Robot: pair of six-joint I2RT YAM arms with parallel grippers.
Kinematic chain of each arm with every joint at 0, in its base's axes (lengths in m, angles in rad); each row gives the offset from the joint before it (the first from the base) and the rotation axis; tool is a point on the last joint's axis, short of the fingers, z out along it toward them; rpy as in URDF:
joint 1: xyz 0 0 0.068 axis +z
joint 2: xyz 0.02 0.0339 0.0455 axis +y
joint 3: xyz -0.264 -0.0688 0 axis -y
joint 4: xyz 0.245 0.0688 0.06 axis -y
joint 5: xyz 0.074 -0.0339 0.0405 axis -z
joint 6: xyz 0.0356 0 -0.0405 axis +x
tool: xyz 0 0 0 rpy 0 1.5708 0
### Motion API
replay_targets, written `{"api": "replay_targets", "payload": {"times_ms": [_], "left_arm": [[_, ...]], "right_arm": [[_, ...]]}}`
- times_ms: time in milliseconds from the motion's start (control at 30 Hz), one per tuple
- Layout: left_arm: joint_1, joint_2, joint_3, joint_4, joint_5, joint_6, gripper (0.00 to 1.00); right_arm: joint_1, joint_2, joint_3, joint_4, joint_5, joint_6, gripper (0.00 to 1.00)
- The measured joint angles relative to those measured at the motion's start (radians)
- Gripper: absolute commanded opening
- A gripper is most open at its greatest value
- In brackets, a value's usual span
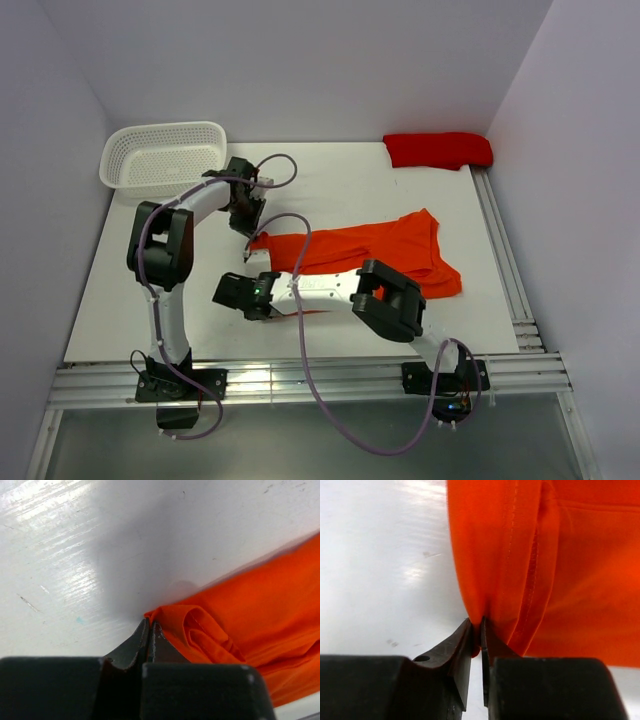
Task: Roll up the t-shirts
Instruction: Roll the tshirt
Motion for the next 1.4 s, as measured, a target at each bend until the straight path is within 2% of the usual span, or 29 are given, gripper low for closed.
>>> {"api": "replay_targets", "payload": {"times_ms": [167, 300, 600, 700, 733, 800, 900, 1100, 1400], "left_arm": [[-0.014, -0.001, 0.002, -0.005, -0.065, 0.000, 0.00], [-0.016, -0.002, 0.006, -0.021, -0.113, 0.001, 0.00], [-0.016, -0.002, 0.016, -0.065, -0.204, 0.005, 0.02], [-0.016, -0.002, 0.017, -0.066, -0.210, 0.005, 0.11], [-0.016, -0.003, 0.017, -0.067, -0.211, 0.005, 0.22], [-0.015, -0.006, 0.017, -0.064, -0.211, 0.010, 0.36], [-0.014, -0.025, 0.018, -0.057, -0.206, 0.016, 0.47], [-0.001, -0.098, 0.035, -0.055, -0.153, 0.027, 0.55], [0.103, -0.191, 0.021, -0.076, 0.033, 0.079, 0.56]], "right_arm": [[-0.014, -0.090, -0.189, 0.288, -0.106, -0.006, 0.09], [-0.033, -0.131, -0.309, 0.491, -0.182, 0.019, 0.08], [-0.068, -0.196, -0.620, 0.983, -0.290, 0.191, 0.05], [-0.083, -0.198, -0.695, 1.120, -0.320, 0.250, 0.05], [-0.087, -0.198, -0.716, 1.158, -0.329, 0.268, 0.04], [-0.092, -0.198, -0.745, 1.217, -0.345, 0.296, 0.05], [-0.093, -0.198, -0.779, 1.289, -0.369, 0.335, 0.04], [-0.099, -0.198, -0.844, 1.443, -0.383, 0.412, 0.03], [-0.109, -0.169, -0.906, 1.598, -0.384, 0.515, 0.02]]}}
